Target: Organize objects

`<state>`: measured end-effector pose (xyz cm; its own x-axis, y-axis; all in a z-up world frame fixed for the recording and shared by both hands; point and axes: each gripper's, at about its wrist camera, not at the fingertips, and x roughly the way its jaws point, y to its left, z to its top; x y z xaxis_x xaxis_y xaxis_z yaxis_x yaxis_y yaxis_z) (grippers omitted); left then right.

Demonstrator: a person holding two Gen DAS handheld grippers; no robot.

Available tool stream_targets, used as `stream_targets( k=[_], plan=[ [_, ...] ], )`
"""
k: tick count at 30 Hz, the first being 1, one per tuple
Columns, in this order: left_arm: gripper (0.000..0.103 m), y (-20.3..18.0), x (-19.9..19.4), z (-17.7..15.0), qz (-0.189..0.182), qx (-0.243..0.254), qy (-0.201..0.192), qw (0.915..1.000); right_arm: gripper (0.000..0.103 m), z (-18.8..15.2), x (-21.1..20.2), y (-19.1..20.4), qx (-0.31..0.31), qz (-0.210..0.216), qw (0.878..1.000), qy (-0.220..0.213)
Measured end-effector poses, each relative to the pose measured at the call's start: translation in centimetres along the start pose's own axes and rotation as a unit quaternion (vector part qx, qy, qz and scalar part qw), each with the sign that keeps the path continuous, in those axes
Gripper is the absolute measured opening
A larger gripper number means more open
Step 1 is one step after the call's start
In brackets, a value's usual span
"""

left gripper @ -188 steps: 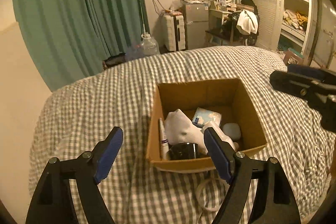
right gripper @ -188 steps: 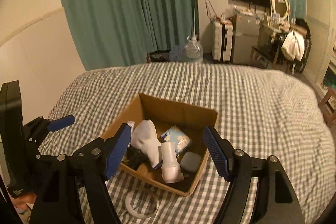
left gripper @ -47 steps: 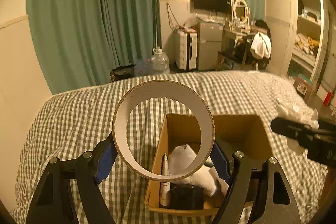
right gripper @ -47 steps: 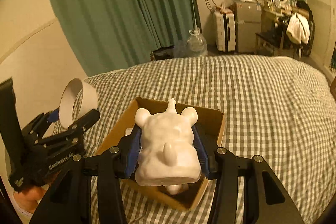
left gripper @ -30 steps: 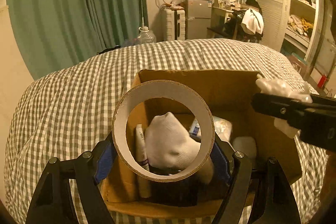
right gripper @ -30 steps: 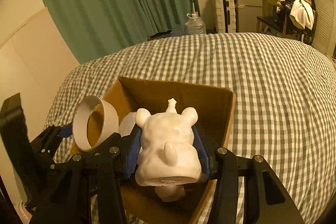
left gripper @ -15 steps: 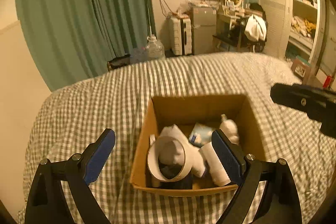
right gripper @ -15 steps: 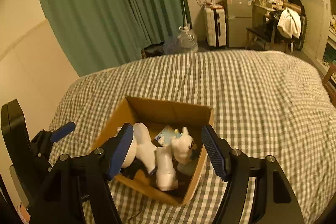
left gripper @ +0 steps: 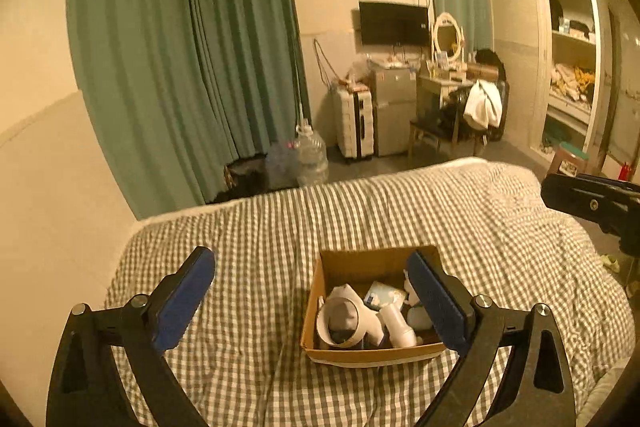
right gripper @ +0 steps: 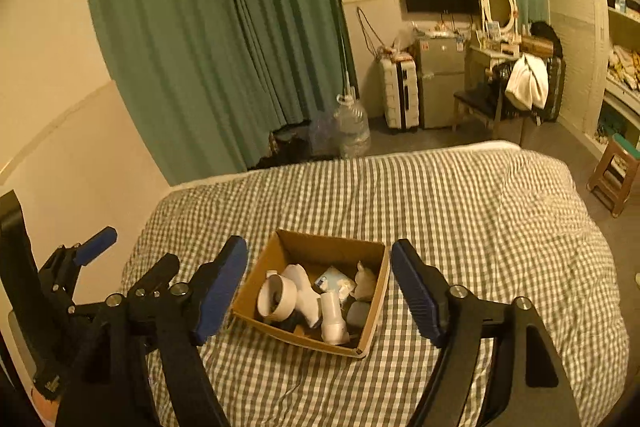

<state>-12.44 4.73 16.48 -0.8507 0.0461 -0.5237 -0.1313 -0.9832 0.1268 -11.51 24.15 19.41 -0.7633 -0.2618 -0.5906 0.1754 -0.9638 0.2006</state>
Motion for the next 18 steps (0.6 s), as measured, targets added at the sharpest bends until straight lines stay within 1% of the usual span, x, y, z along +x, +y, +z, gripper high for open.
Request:
stream_targets(
  k=[4,5,6,9,11,13,16,18],
  plan=[
    [0.102,0.9,-2.6,0.3,0.007,0.002,-0.021,0.9997,0.086,-0.2,-3.5,1.1,-0.008,-0.017,0.999,-0.026],
    [0.102,1.1,-3.3,-0.1,0.021,0.004,-0.030,0.9993,0.089,-0.5,-4.4,1.5,-0.011,-0.022,0.999,-0.032],
    [0.102,1.3,-3.8,-0.3,0.031,0.005,-0.037,0.9988,0.089,-1.1,-5.0,2.0,-0.014,-0.023,0.999,-0.037],
    [0.103,1.7,-4.9,-1.8,0.046,0.013,-0.057,0.9973,0.093,-2.8,-6.4,2.8,-0.021,-0.010,0.998,-0.059],
    [0.103,1.7,-5.0,-3.0,0.050,0.016,-0.062,0.9967,0.093,-4.2,-6.6,3.1,-0.024,-0.011,0.997,-0.075],
    [0.103,1.7,-4.5,-4.4,0.044,0.013,-0.063,0.9969,0.093,-5.7,-5.9,3.1,-0.025,-0.022,0.996,-0.088],
    [0.103,1.7,-2.8,-6.4,0.033,0.000,-0.050,0.9982,0.093,-7.9,-4.1,3.0,-0.037,-0.034,0.994,-0.098],
    [0.103,1.7,-1.6,-7.9,0.035,-0.006,-0.039,0.9986,0.093,-9.4,-3.0,2.7,-0.044,-0.046,0.993,-0.104]
  ],
)
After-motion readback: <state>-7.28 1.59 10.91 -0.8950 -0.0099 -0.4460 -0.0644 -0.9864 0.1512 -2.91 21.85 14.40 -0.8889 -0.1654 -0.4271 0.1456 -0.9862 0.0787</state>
